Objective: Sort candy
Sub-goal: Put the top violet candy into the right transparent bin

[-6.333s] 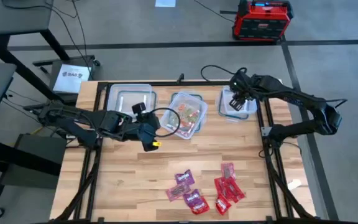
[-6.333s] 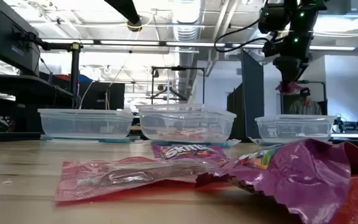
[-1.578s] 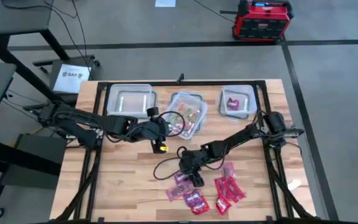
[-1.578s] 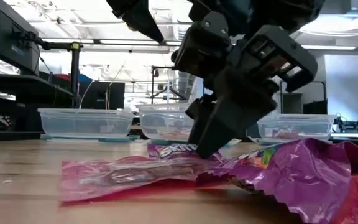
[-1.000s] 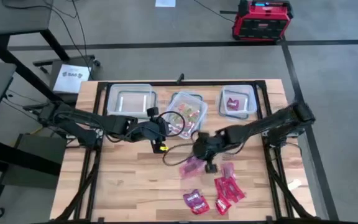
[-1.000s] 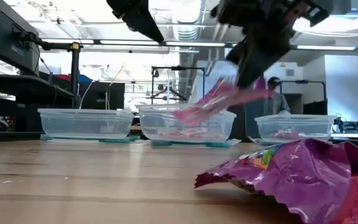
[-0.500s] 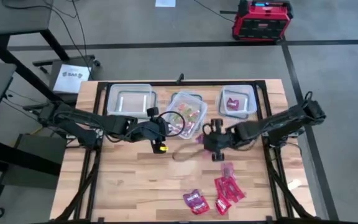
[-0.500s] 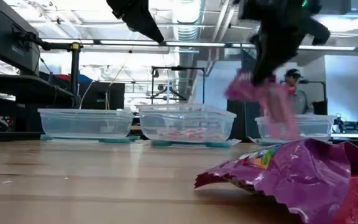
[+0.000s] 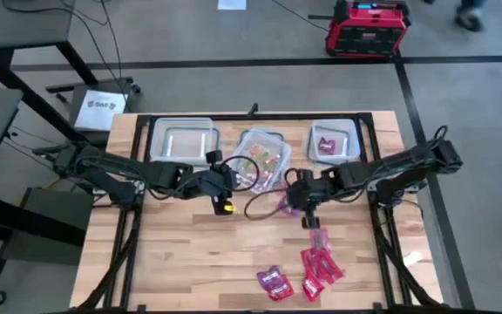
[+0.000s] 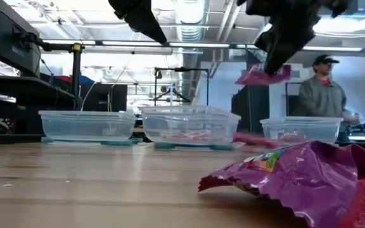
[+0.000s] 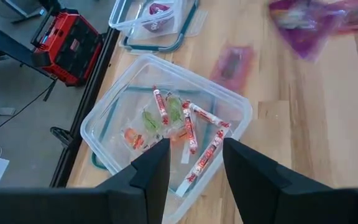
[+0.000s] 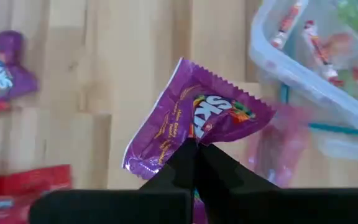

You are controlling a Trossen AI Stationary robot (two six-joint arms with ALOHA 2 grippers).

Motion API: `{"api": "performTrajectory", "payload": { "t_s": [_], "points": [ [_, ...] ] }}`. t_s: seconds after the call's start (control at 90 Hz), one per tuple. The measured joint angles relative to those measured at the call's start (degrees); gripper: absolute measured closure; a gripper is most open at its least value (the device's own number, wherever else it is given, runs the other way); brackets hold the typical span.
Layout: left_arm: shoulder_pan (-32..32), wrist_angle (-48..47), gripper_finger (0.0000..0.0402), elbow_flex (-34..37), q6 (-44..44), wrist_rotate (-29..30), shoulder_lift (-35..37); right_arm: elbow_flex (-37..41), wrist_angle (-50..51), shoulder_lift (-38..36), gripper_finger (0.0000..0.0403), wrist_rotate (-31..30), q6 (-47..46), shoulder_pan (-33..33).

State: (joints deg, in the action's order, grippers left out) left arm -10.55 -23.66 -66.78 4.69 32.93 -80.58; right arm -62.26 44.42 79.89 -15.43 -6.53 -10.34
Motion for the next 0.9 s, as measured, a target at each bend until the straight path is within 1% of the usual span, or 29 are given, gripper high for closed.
{"api": "performTrajectory", "payload": {
  "t_s": [0.044,0.089,0.211,0.278,0.333,0.478,0.622,0.678,0.756,0.811,0.9],
  "points": [
    [0.00,-0.01,0.0268,0.00,-0.02,0.00,0.00,0.00,2.64,-0.81,0.0402,-8.68,-0.76,-0.49],
    [0.00,0.00,0.0268,0.00,-0.11,-0.02,0.00,0.00,4.97,-1.45,0.0402,-14.61,-1.44,-0.80],
    [0.00,0.02,0.0268,0.00,0.01,0.00,0.00,0.00,9.65,-2.83,0.0403,-20.98,-2.37,-0.01],
    [0.00,0.02,0.0268,0.00,0.00,-0.02,0.00,0.00,13.41,-3.37,0.0403,-25.10,-4.74,1.67],
    [0.00,0.03,0.0268,0.00,0.00,-0.03,0.00,0.00,17.18,-3.51,0.0403,-27.24,-7.31,3.92],
    [0.00,0.04,0.0268,0.00,-0.09,-0.03,0.00,0.00,24.58,-3.51,0.0403,-27.77,-12.92,12.90],
    [0.00,-0.02,0.0268,0.00,-0.64,-0.02,0.00,0.00,26.44,-3.51,0.0402,-27.99,-13.32,24.30],
    [0.02,-0.04,0.0268,0.00,-0.88,-0.02,0.00,0.00,26.43,-3.51,0.0396,-27.06,-12.25,29.17],
    [-0.14,-0.23,0.0268,0.00,-0.95,-0.02,0.00,0.00,25.95,-3.51,0.0376,-23.00,-9.65,35.13],
    [-0.22,-0.79,0.0268,0.00,-0.98,-0.02,0.00,0.00,24.58,-3.51,0.0354,-20.11,-7.84,38.40],
    [-0.24,-2.03,0.0268,0.00,-1.01,-0.02,0.00,0.00,22.37,-3.50,0.0313,-18.09,-6.00,40.58]
  ]
}}
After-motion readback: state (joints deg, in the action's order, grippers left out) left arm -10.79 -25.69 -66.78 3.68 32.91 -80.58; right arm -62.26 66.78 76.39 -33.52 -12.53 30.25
